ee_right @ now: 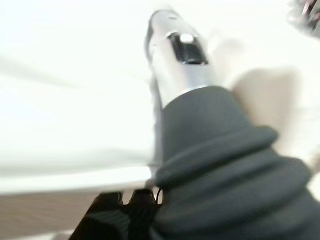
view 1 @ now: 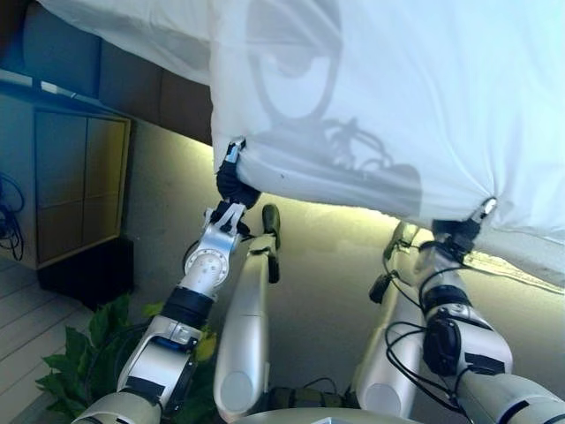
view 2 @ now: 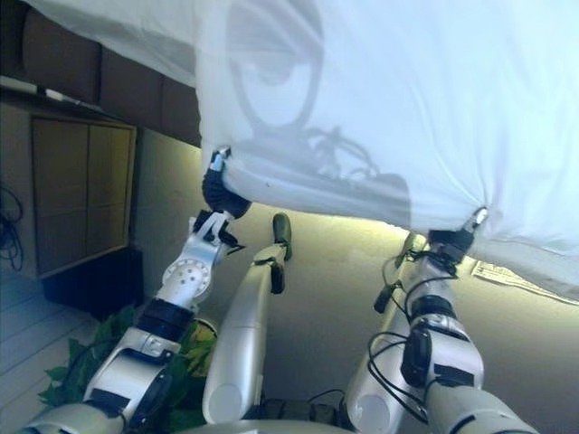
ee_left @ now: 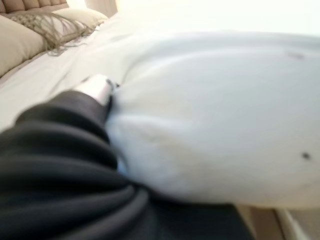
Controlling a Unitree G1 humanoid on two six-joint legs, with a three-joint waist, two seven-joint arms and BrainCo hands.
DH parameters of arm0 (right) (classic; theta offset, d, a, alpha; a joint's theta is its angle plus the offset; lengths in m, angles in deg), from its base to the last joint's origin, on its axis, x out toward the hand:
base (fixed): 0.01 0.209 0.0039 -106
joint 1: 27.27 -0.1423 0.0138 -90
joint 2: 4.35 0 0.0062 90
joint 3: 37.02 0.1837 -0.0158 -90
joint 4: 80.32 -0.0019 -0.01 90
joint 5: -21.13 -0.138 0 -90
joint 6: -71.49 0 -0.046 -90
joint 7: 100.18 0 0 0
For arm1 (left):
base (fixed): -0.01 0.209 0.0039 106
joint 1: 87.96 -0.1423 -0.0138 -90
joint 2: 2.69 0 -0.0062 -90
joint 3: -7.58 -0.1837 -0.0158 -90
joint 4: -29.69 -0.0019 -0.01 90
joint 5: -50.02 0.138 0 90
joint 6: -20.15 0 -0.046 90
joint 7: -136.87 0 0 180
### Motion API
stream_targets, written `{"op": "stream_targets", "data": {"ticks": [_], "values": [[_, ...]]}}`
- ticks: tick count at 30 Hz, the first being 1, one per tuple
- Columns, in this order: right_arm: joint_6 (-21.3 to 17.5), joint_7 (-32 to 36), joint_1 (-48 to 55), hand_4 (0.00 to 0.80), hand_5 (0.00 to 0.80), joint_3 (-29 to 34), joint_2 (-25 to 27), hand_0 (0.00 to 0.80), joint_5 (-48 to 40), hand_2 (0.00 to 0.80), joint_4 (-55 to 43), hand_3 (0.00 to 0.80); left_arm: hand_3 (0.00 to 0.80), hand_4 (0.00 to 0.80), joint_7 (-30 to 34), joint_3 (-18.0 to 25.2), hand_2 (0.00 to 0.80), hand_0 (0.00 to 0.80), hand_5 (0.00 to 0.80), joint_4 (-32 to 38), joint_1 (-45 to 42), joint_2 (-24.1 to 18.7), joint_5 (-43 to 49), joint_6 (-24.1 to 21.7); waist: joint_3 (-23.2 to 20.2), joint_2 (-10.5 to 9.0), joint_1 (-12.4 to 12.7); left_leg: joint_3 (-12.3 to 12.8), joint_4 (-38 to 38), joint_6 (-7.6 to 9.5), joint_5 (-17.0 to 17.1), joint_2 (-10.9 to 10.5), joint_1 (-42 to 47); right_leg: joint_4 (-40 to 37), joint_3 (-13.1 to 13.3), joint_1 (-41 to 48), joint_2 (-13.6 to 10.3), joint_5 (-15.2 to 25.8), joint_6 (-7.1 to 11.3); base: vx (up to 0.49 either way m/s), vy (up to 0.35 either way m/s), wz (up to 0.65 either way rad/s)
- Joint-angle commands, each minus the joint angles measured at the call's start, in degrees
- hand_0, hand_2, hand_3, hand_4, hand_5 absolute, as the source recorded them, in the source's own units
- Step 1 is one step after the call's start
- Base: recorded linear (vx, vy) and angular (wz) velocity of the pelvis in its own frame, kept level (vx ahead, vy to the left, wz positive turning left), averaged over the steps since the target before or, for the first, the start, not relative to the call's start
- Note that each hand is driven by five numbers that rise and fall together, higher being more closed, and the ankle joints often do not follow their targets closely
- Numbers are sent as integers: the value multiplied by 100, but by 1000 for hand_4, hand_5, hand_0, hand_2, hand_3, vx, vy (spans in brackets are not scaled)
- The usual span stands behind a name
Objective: Make the bed neatly
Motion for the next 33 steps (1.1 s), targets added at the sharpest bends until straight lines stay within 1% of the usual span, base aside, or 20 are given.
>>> {"op": "stream_targets", "data": {"ticks": [1, 3, 6, 8, 12, 16, 20, 21, 22, 27, 33], "values": [[-299, 328, 906, 0, 0, 776, 851, 0, -577, 0, -253, 0, 800, 800, 344, 1045, 800, 800, 800, 402, -97, -407, -271, -587, -28, 283, 113, -471, -838, -466, 1180, 105, -13, 758, 453, 5, -324, -192, 415, -10, 12, -18], [-269, 409, 965, 0, 0, 718, 907, 0, -577, 0, -348, 0, 800, 800, 283, 1095, 800, 800, 800, 403, -146, -416, -253, -600, -28, 278, 83, -438, -552, -464, 977, 133, -42, 1100, 492, -89, -310, -380, 378, -4, 25, -16], [-233, 333, 950, 0, 0, 477, 1201, 0, -577, 0, -338, 0, 800, 800, 210, 1146, 800, 800, 800, 345, -226, -394, -424, -591, -28, 316, 58, -451, -183, -447, 815, 197, -164, 1626, 620, -374, -243, -577, 308, 18, 41, -21], [-170, 302, 878, 0, 0, 348, 1335, 0, -577, 0, -392, 0, 800, 800, 187, 1183, 800, 800, 800, 317, -296, -331, -460, -565, -28, 328, 47, -470, -83, -443, 774, 216, -202, 1777, 700, -486, -195, -637, 270, 48, 2, -27], [143, 611, 896, 0, 0, 216, 1390, 0, -577, 0, -410, 0, 800, 800, 257, 1263, 800, 800, 800, 194, -364, -203, -201, -508, -28, 299, 36, -486, 18, -434, 723, 281, -202, 1986, 748, -568, -147, -747, 216, 42, -25, -13], [279, 604, 734, 0, 0, 170, 1601, 0, -577, 0, -254, 0, 800, 800, 372, 1304, 800, 800, 800, 18, -330, -90, -97, -434, -28, 373, 47, -502, 194, -421, 635, 297, -217, 2336, 801, -695, -178, -883, 180, 29, 19, -6], [404, 316, 529, 0, 0, 148, 1825, 0, -577, 0, -111, 0, 800, 800, 431, 1230, 800, 800, 800, 40, -343, -43, -119, -410, -28, 465, 74, -519, 345, -390, 571, 254, -302, 2622, 885, -900, -223, -971, 146, 27, 7, 0], [441, 274, 504, 0, 0, 144, 1842, 0, -577, 0, -61, 0, 800, 800, 445, 1219, 800, 800, 800, 40, -356, -25, -102, -397, -28, 472, 81, -540, 425, -403, 435, 242, -246, 2741, 934, -871, -217, -1100, 176, 64, -17, 7], [502, 234, 476, 0, 0, 152, 1854, 0, -577, 0, -10, 0, 800, 800, 460, 1223, 800, 800, 800, 44, -358, -18, -83, -374, -28, 479, 94, -540, 456, -389, 452, 226, -288, 2778, 933, -918, -217, -1080, 155, 63, -26, 12], [953, 24, 369, 0, 0, 137, 1843, 0, -577, 0, 361, 0, 800, 800, 490, 1174, 800, 800, 800, -9, -264, 40, -61, -347, -28, 533, 124, -543, 631, -342, 389, 184, -463, 3000, 997, -1142, -226, -1106, 130, 9, -7, 9], [1271, -78, 190, 0, 0, -80, 1766, 0, -577, 0, 804, 0, 800, 800, 507, 1082, 800, 800, 800, 36, -176, 245, -29, -425, -28, 739, 144, -481, 735, -306, 334, 96, -679, 3187, 1151, -1498, -269, -1148, 121, 9, 64, 2]]}}
